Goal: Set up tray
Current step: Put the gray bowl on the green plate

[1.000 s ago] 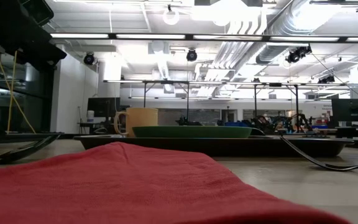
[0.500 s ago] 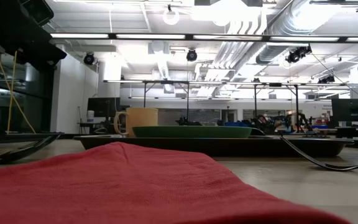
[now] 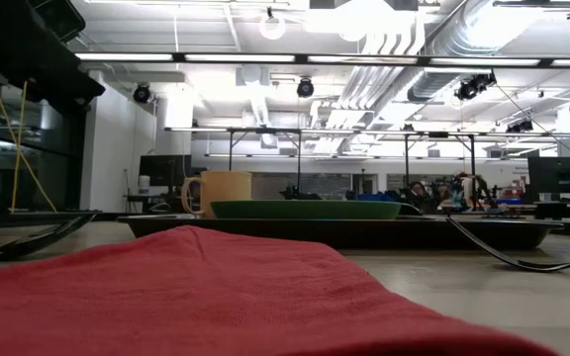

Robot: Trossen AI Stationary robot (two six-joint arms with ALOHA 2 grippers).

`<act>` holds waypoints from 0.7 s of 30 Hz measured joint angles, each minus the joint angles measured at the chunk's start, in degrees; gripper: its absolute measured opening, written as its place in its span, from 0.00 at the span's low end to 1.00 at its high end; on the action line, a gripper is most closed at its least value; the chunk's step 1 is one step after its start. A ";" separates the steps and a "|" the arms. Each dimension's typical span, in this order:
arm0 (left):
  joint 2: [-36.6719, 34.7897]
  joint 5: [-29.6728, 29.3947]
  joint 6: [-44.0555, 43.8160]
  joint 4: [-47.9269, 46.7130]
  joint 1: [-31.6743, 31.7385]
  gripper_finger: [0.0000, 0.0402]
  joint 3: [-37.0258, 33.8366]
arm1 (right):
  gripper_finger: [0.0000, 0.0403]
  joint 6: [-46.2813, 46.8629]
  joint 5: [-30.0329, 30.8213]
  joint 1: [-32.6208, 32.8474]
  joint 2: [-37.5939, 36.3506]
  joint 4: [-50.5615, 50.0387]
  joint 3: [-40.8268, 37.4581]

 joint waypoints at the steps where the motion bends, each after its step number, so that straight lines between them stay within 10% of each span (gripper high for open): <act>1: -0.01 0.00 0.02 0.00 0.01 0.57 0.00 | 0.24 0.01 -0.01 0.00 0.00 0.13 0.00; 21: -0.02 0.00 0.48 -0.47 0.02 0.57 0.00 | 0.24 0.45 2.05 0.01 0.02 0.85 0.00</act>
